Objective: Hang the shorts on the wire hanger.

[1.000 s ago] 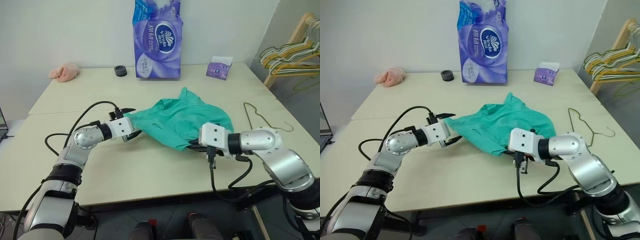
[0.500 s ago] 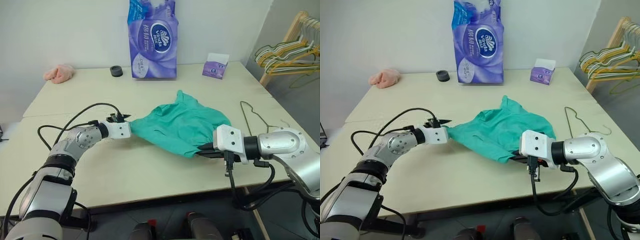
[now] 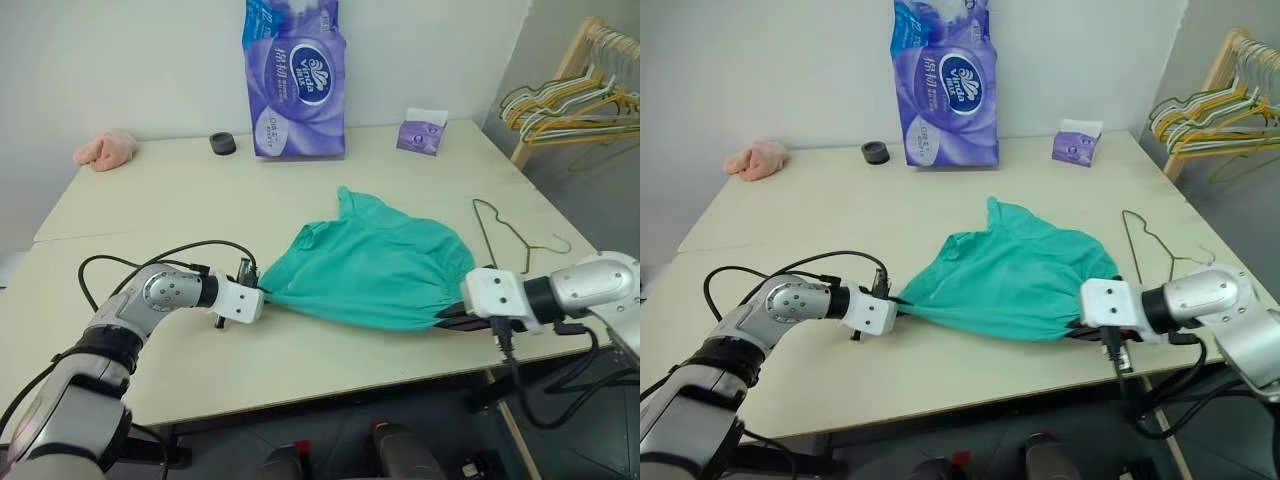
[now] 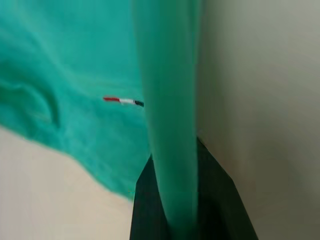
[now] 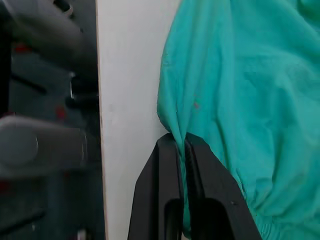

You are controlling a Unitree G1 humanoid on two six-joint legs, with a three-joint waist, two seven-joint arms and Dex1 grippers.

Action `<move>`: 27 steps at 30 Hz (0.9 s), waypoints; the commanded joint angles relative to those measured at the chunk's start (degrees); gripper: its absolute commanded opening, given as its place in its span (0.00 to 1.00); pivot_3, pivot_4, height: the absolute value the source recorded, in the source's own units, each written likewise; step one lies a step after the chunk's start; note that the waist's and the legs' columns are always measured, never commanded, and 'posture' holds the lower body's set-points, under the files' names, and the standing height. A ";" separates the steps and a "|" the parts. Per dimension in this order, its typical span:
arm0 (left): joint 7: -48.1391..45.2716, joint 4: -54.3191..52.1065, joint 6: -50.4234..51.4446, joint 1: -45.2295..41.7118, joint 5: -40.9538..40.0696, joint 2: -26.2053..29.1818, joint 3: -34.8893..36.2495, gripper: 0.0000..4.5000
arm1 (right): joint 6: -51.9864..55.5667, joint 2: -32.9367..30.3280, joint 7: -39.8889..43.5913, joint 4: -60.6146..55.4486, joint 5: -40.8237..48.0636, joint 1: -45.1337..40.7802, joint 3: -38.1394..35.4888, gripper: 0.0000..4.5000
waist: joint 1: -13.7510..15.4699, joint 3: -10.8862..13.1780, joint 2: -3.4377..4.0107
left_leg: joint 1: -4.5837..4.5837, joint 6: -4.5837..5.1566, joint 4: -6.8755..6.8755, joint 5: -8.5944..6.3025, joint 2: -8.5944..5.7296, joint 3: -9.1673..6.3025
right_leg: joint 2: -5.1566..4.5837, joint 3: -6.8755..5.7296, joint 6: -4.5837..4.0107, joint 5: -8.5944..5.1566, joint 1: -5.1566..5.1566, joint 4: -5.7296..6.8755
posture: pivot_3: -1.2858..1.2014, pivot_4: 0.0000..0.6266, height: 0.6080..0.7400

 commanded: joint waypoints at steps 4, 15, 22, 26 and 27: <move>-12.37 -35.26 38.93 8.86 -24.34 10.56 2.87 0.01 | -18.32 8.42 7.84 44.82 -17.15 -29.93 11.08 0.00 | -0.59 0.69 0.45 | 0.07 0.04 0.03 -0.01 0.02 0.02 | 0.05 0.04 -0.01 -0.01 0.05 0.03 | 0.47 0.14 1.00; 24.75 21.72 29.03 -41.90 -0.30 -13.73 3.96 0.01 | -38.28 33.24 -39.70 86.81 -37.20 -68.50 16.56 0.00 | 0.96 0.81 0.51 | -0.23 -0.35 0.19 0.23 -0.20 -0.18 | 0.04 0.03 -0.09 0.06 -0.29 0.26 | 0.47 0.09 1.00; 43.88 41.01 4.18 -68.88 25.49 -4.36 -6.53 0.01 | -51.50 32.11 -70.02 88.14 -44.08 -79.92 14.60 0.00 | -0.23 0.76 0.53 | -2.19 -1.03 -0.15 0.60 -0.26 0.29 | -0.13 0.82 -0.09 0.03 -3.06 1.07 | 0.47 0.11 1.00; 29.51 37.94 -1.28 -65.43 23.89 -1.17 -5.73 0.01 | -60.30 29.94 -68.89 86.76 -42.55 -73.14 13.17 0.00 | -0.01 0.75 0.52 | -2.12 -1.00 -0.40 0.59 -0.34 0.53 | -0.12 1.07 -0.05 -0.01 -2.95 0.91 | 0.47 0.12 1.00; 23.21 35.66 -1.79 -61.95 21.54 -0.23 -5.17 0.01 | -63.48 29.64 -66.29 86.09 -41.67 -69.32 13.05 0.00 | -0.03 0.75 0.51 | -1.97 -0.95 -0.28 0.57 -0.35 0.61 | -0.11 1.11 -0.02 -0.03 -2.74 0.93 | 0.47 0.12 1.00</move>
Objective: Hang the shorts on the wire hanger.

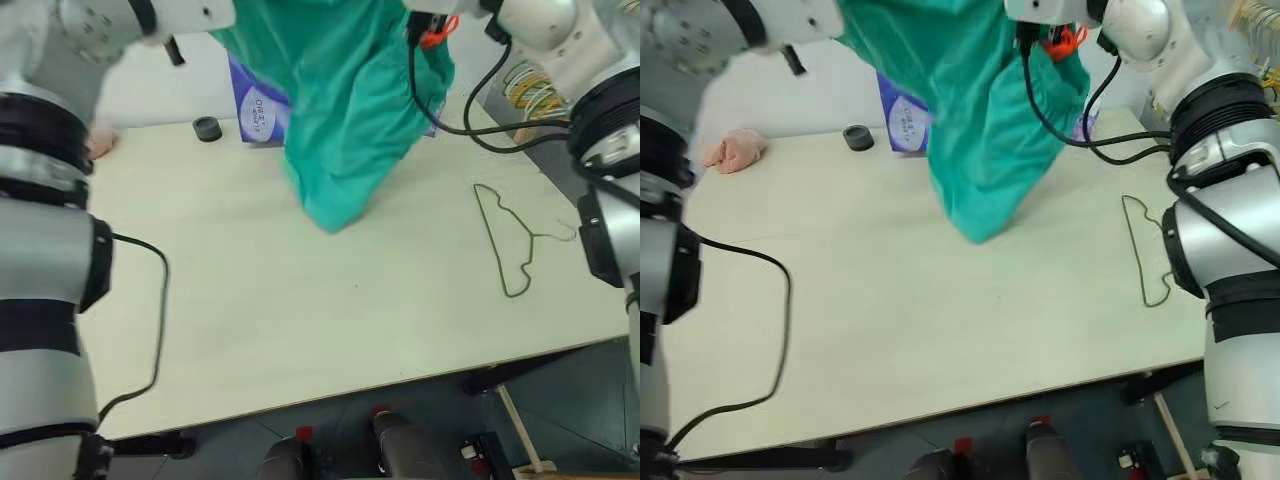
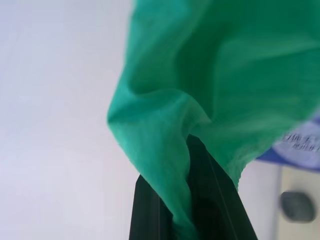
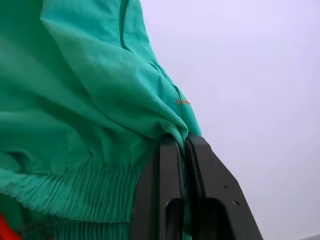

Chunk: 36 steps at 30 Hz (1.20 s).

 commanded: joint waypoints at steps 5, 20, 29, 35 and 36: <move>-37.63 -28.08 6.25 31.22 -19.21 9.29 5.01 0.01 | -15.71 -1.21 12.66 -8.39 6.27 27.82 -2.33 0.00 | -0.63 0.08 -0.16 | 2.04 0.88 0.27 -0.43 -0.04 0.29 | 0.37 0.13 0.24 -0.14 2.18 -0.02 | 0.47 0.14 1.00; -49.22 -80.31 35.98 92.02 -43.29 25.04 17.67 0.01 | 13.26 -16.18 60.35 -60.49 33.37 68.56 -0.99 0.00 | -0.61 0.26 -0.39 | 3.10 1.38 0.36 -0.81 0.21 -0.30 | 0.21 -0.20 0.15 -0.77 3.44 -0.14 | 0.47 0.14 1.00; -48.17 -81.14 37.21 92.30 -41.08 21.42 16.79 0.01 | 22.60 -17.45 64.13 -67.17 33.70 71.80 -4.56 0.00 | 1.26 0.27 -0.42 | 3.25 1.35 0.44 -0.88 0.23 -0.40 | 0.19 -0.38 0.06 -0.94 3.65 -0.08 | 0.46 0.14 1.00; -48.98 -81.79 39.94 90.87 -40.23 19.44 15.91 0.10 | 28.26 -17.78 66.87 -71.32 33.60 72.85 -4.48 0.00 | 1.18 0.27 -0.42 | 3.23 1.34 0.43 -0.88 0.24 -0.47 | 0.19 -0.49 0.03 -0.92 3.65 -0.07 | 0.46 0.14 1.00; -49.29 -82.08 40.73 90.85 -40.49 19.46 16.00 0.14 | 29.13 -17.75 67.04 -72.07 33.79 73.07 -4.68 0.00 | 1.15 0.27 -0.42 | 3.23 1.34 0.43 -0.88 0.24 -0.49 | 0.19 -0.52 0.05 -0.93 3.65 -0.07 | 0.46 0.14 1.00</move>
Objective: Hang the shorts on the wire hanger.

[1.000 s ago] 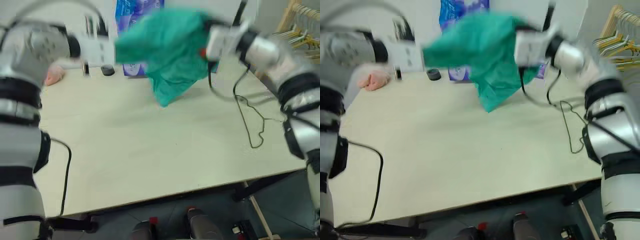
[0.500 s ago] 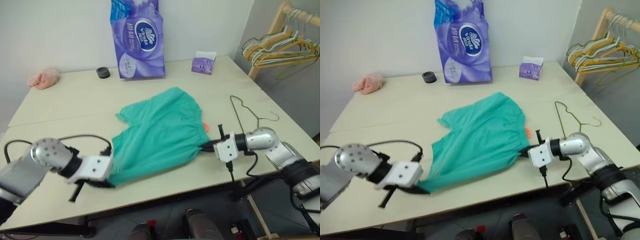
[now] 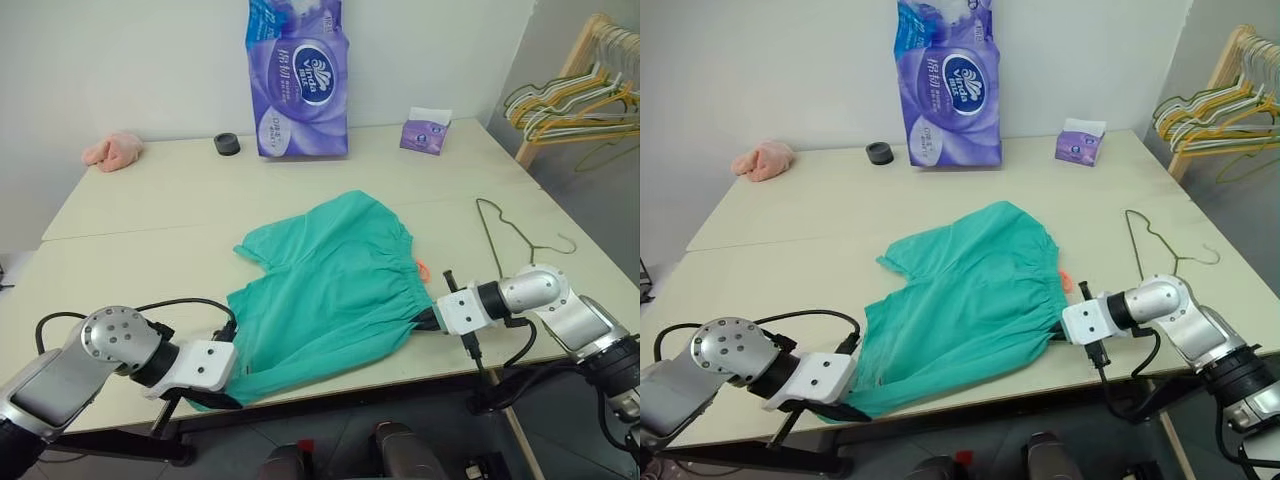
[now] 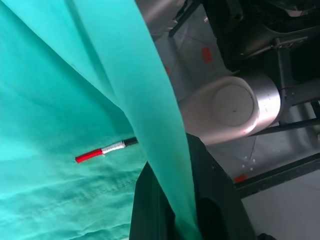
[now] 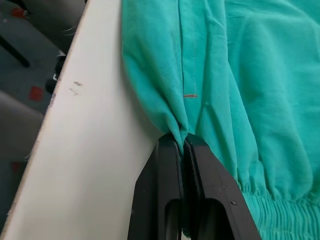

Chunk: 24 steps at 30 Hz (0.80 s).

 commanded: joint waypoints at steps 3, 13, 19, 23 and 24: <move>-1.41 -2.64 3.18 -0.73 -0.66 0.10 0.22 0.37 | 5.11 -0.80 1.65 -5.83 0.86 1.00 -2.78 0.27 | -0.06 0.00 0.00 | -0.03 -0.01 0.00 0.00 0.01 -0.07 | -0.01 -0.30 0.02 -0.02 0.00 0.00 | 0.46 0.13 1.00; -1.47 -6.81 10.00 -2.14 -8.21 -2.25 3.23 1.00 | 17.75 -2.39 0.59 -15.97 10.32 4.18 -12.71 1.00 | 0.07 0.01 -0.01 | -0.08 -0.03 0.00 -0.01 0.01 -0.21 | -0.02 -0.41 0.04 -0.02 0.00 -0.02 | 0.46 0.13 1.00; 7.44 -4.33 13.88 -11.98 -16.70 -14.53 8.85 1.00 | 36.46 1.65 -13.78 -16.15 19.72 7.22 -27.71 1.00 | 1.17 0.06 -0.16 | -0.11 -0.04 0.08 -0.01 0.02 -0.37 | -0.04 -0.41 0.05 -0.02 0.09 -0.06 | 0.45 0.14 1.00; 15.69 0.03 16.57 -22.45 -16.48 -23.29 8.96 1.00 | 44.97 9.11 -31.55 -12.83 18.22 8.05 -36.56 1.00 | 1.87 0.04 -0.20 | -0.14 -0.05 0.15 0.00 -0.02 -0.37 | -0.04 -0.39 0.03 0.00 0.12 -0.04 | 0.44 0.15 1.00; 16.42 0.69 17.39 -24.10 -16.72 -24.44 8.94 1.00 | 47.30 10.57 -35.18 -12.16 17.98 8.03 -38.22 1.00 | 1.90 0.04 -0.19 | -0.14 -0.05 0.16 0.00 -0.04 -0.37 | -0.04 -0.36 -0.02 0.03 0.13 -0.03 | 0.44 0.15 1.00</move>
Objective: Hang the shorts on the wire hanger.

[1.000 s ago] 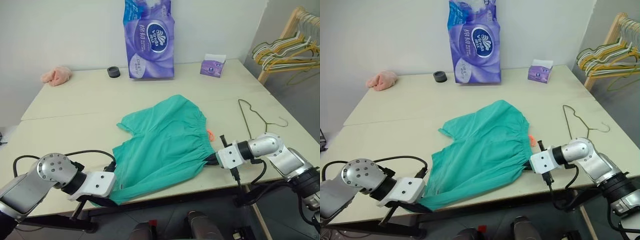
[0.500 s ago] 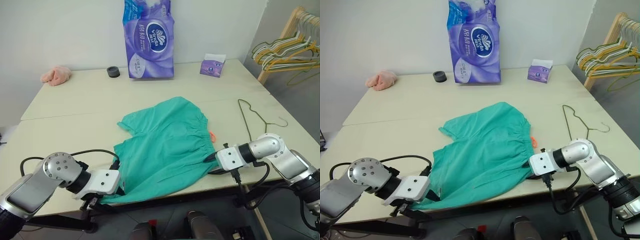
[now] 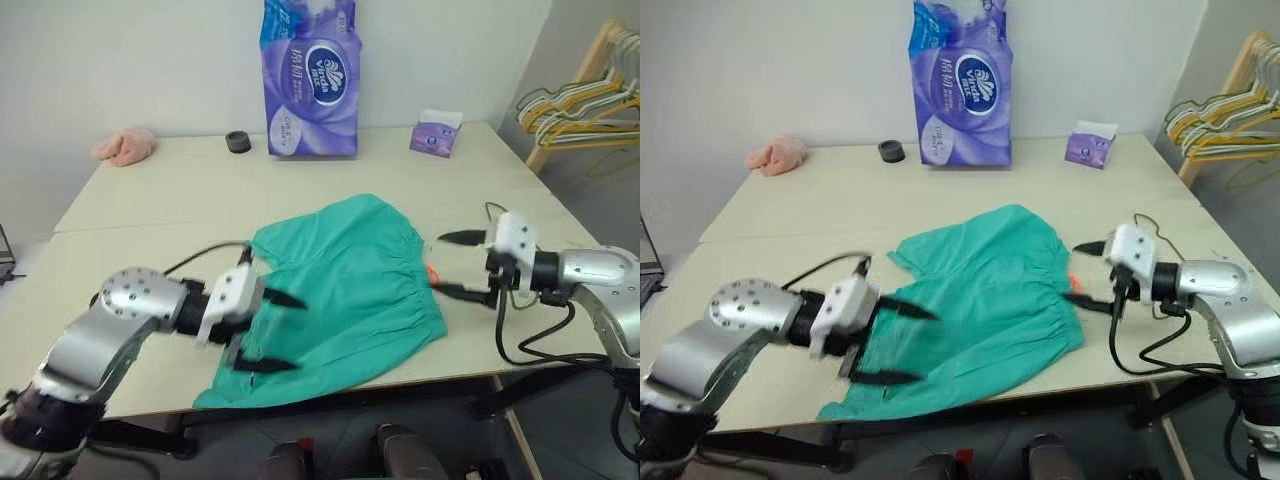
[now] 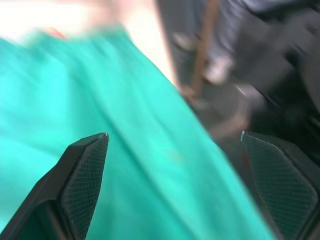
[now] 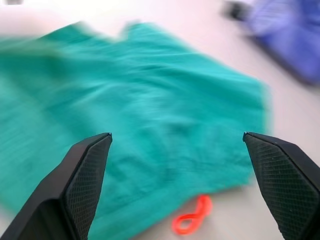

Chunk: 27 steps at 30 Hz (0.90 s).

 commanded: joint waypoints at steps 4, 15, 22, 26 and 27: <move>1.93 4.19 1.52 -7.55 -0.64 -3.58 0.36 1.00 | 11.29 6.40 -25.52 7.06 -5.57 -1.56 -9.90 1.00 | -0.74 0.01 0.02 | -0.03 -0.01 -0.09 0.00 -0.02 0.09 | 0.00 0.07 -0.21 0.12 -0.09 0.01 | 0.44 0.16 1.00; -3.51 7.61 -2.19 -10.54 2.46 -4.43 -3.80 1.00 | 9.37 6.00 -30.17 36.86 -11.42 -13.79 -6.82 1.00 | -3.61 0.04 0.09 | -0.05 0.00 -0.25 -0.01 0.00 0.19 | 0.31 0.13 -0.21 0.11 -0.13 -0.09 | 0.43 0.16 1.00; -4.15 7.60 -2.34 -11.21 3.38 -4.51 -4.16 1.00 | 9.78 5.24 -26.15 55.63 -13.46 -22.31 -3.25 0.96 | -4.17 0.06 0.10 | -0.06 0.01 -0.26 -0.02 0.00 0.16 | 0.33 0.14 -0.21 0.11 -0.09 -0.19 | 0.44 0.17 1.00; -3.94 7.15 -2.31 -11.10 3.73 -4.36 -4.22 1.00 | 9.80 5.14 -25.91 62.85 -14.46 -25.27 -2.67 0.71 | -4.15 0.04 0.07 | -0.05 0.00 -0.26 -0.02 0.01 0.12 | 0.34 0.11 -0.21 0.11 -0.04 -0.23 | 0.44 0.17 1.00; -3.88 6.98 -2.38 -10.93 3.81 -4.30 -4.16 1.00 | 9.81 5.27 -26.23 63.76 -14.64 -25.62 -2.64 0.64 | -4.13 0.03 0.05 | -0.05 0.00 -0.26 -0.02 0.01 0.12 | 0.34 0.11 -0.21 0.11 -0.03 -0.24 | 0.44 0.17 1.00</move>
